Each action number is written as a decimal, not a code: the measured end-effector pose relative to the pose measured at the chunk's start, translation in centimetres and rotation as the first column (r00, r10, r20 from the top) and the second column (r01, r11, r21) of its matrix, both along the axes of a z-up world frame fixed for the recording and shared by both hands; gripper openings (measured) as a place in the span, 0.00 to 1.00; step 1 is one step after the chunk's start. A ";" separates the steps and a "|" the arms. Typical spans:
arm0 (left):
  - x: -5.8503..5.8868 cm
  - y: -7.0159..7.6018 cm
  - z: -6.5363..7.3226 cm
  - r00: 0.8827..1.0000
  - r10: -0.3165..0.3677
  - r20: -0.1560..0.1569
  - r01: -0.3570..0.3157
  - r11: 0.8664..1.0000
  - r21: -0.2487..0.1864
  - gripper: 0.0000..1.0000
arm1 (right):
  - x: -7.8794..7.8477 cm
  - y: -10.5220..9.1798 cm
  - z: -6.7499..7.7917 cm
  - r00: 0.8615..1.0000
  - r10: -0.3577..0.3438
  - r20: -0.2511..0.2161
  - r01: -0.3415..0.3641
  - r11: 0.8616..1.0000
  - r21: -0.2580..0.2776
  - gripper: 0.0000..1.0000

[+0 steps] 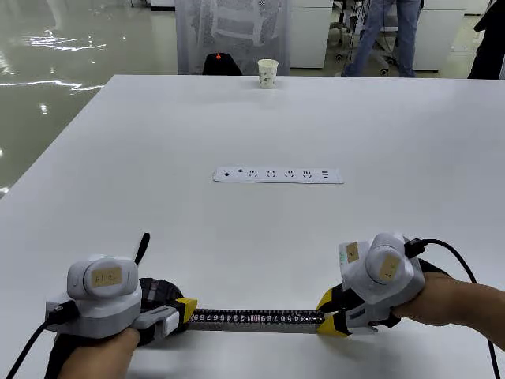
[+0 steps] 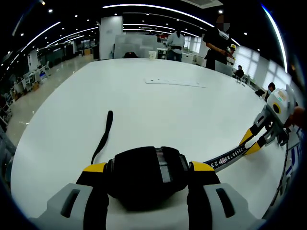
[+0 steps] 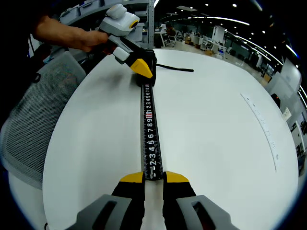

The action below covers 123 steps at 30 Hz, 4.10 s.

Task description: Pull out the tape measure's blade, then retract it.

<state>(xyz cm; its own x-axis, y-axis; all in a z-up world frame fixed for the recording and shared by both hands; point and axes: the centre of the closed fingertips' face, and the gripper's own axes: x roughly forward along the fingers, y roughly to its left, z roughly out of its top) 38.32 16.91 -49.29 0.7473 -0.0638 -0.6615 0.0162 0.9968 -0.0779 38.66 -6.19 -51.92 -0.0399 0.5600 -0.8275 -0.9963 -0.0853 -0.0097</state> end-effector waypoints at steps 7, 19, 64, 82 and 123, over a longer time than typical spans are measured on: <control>0.0 0.0 0.0 1.000 -0.001 0.000 0.001 1.000 -0.003 0.61 | 0.0 0.6 0.0 1.000 0.001 -0.001 -0.001 1.000 0.008 0.10; 0.0 0.0 -0.1 1.000 -0.002 -0.001 0.002 1.000 -0.005 0.61 | -0.1 1.7 -0.1 1.000 0.002 -0.004 -0.002 1.000 0.017 0.10; 0.0 0.0 0.0 1.000 0.000 -0.001 0.000 1.000 -0.011 0.62 | -0.5 6.6 -0.2 1.000 0.022 -0.013 -0.021 0.998 0.059 0.10; -0.1 0.1 0.0 1.000 0.001 -0.001 -0.001 1.000 -0.014 0.62 | -0.8 8.8 -0.1 1.000 0.024 -0.014 -0.022 0.997 0.079 0.10; 0.0 0.2 0.0 1.000 0.010 0.000 -0.010 0.999 -0.032 0.62 | -1.5 13.7 -0.1 0.999 0.043 -0.027 -0.039 0.991 0.127 0.10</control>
<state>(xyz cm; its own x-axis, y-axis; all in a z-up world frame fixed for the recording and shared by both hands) 38.33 17.06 -49.25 0.7480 -0.0772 -0.6592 0.0058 0.9939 -0.1098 37.15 7.50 -52.01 -0.0883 0.6574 -0.7483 -0.9920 -0.1260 0.0063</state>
